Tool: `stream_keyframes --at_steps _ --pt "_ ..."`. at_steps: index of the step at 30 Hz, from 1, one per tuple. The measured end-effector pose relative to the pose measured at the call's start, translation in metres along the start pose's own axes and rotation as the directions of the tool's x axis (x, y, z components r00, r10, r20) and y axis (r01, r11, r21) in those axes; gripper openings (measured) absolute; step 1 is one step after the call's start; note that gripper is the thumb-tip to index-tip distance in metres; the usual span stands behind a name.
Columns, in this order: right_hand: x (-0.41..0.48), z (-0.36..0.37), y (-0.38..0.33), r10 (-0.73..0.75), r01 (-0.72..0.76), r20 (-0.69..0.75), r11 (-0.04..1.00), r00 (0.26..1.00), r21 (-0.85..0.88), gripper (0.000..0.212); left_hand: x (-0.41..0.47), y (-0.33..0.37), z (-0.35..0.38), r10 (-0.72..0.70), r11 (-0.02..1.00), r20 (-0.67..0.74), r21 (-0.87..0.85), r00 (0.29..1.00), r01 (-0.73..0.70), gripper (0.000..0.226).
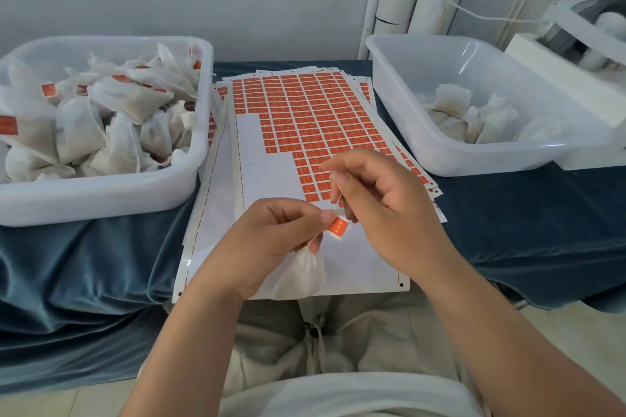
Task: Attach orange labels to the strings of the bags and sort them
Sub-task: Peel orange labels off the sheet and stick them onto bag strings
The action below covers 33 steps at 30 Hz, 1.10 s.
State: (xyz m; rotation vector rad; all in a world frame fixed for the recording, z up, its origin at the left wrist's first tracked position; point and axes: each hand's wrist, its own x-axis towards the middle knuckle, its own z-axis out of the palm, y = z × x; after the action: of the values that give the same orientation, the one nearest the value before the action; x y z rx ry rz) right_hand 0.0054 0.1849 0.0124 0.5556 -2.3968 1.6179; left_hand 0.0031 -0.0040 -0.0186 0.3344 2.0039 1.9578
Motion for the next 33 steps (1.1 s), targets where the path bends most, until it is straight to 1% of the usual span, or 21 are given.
stream_keyframes --at_steps 2,6,8,11,13,14,15,16,17,19,20,22,24,25,27,29,31,33 --pt "0.0 0.001 0.0 0.013 -0.013 -0.002 1.0 1.0 0.014 0.018 -0.001 0.003 0.002 0.009 0.999 -0.023 0.043 1.0 -0.008 0.037" --pt "0.001 0.001 0.001 0.034 -0.034 0.002 0.998 0.999 0.054 0.018 -0.003 0.007 0.003 0.05 0.997 -0.012 0.063 0.999 -0.049 0.024" --pt "0.002 0.003 0.001 0.038 -0.038 -0.002 0.997 0.999 0.065 0.019 -0.006 0.008 0.0 0.062 0.995 0.005 0.077 0.998 -0.062 0.021" --pt "0.003 0.006 0.003 0.036 -0.036 0.002 0.996 0.999 0.076 0.022 -0.007 0.008 -0.001 0.077 0.991 -0.012 0.115 0.997 -0.075 0.025" --pt "0.005 0.007 0.003 0.074 -0.075 0.008 0.99 0.997 0.119 0.033 -0.005 0.008 0.0 0.108 0.988 -0.09 0.123 0.99 -0.097 0.024" --pt "0.006 0.007 0.004 0.124 -0.125 0.018 0.984 0.992 0.129 0.044 -0.004 0.008 0.001 0.126 0.987 -0.136 0.117 0.983 -0.11 0.018" --pt "0.008 0.006 0.005 0.18 -0.183 0.037 0.977 0.983 0.112 0.055 -0.003 0.008 0.001 0.138 0.987 -0.177 0.101 0.975 -0.121 0.012" --pt "0.008 0.005 0.006 0.225 -0.229 0.068 0.971 0.972 0.063 0.059 -0.002 0.008 0.003 0.144 0.988 -0.214 0.077 0.966 -0.131 0.011" --pt "0.007 0.004 0.008 0.245 -0.244 0.106 0.97 0.964 -0.02 0.055 -0.002 0.008 0.004 0.152 0.988 -0.247 0.061 0.957 -0.141 0.013" --pt "0.005 0.004 0.011 0.24 -0.207 0.192 0.962 0.952 -0.178 0.041 -0.003 0.008 0.005 0.168 0.986 -0.288 0.065 0.943 -0.156 0.013" --pt "0.003 0.004 0.012 0.221 -0.18 0.231 0.966 0.947 -0.186 0.04 -0.004 0.009 0.005 0.172 0.985 -0.292 0.079 0.941 -0.155 0.013" --pt "0.001 0.005 0.011 0.154 -0.122 0.271 0.984 0.95 -0.131 0.038 -0.004 0.01 0.005 0.173 0.983 -0.285 0.102 0.943 -0.149 0.018" --pt "0.0 0.006 0.01 0.096 -0.064 0.255 0.989 0.962 -0.131 0.036 -0.005 0.013 0.004 0.159 0.987 -0.284 0.083 0.946 -0.141 0.012" --pt "0.001 0.006 0.01 0.082 -0.049 0.247 0.989 0.966 -0.14 0.036 -0.006 0.014 0.003 0.158 0.987 -0.284 0.08 0.946 -0.141 0.014" --pt "0.0 0.007 0.01 0.076 -0.043 0.249 0.99 0.966 -0.136 0.037 -0.006 0.016 0.003 0.147 0.989 -0.288 0.065 0.946 -0.134 0.026" --pt "-0.002 0.008 0.011 0.075 -0.051 0.241 0.994 0.968 -0.101 0.038 -0.007 0.016 0.005 0.137 0.991 -0.28 0.046 0.95 -0.129 0.028" --pt "-0.004 0.011 0.013 0.076 -0.064 0.196 0.996 0.978 -0.068 0.038 -0.007 0.016 0.009 0.143 0.99 -0.272 0.049 0.952 -0.135 0.03" --pt "-0.004 0.013 0.013 0.075 -0.071 0.137 0.997 0.988 -0.038 0.036 -0.008 0.016 0.014 0.188 0.981 -0.272 0.091 0.944 -0.169 0.029"
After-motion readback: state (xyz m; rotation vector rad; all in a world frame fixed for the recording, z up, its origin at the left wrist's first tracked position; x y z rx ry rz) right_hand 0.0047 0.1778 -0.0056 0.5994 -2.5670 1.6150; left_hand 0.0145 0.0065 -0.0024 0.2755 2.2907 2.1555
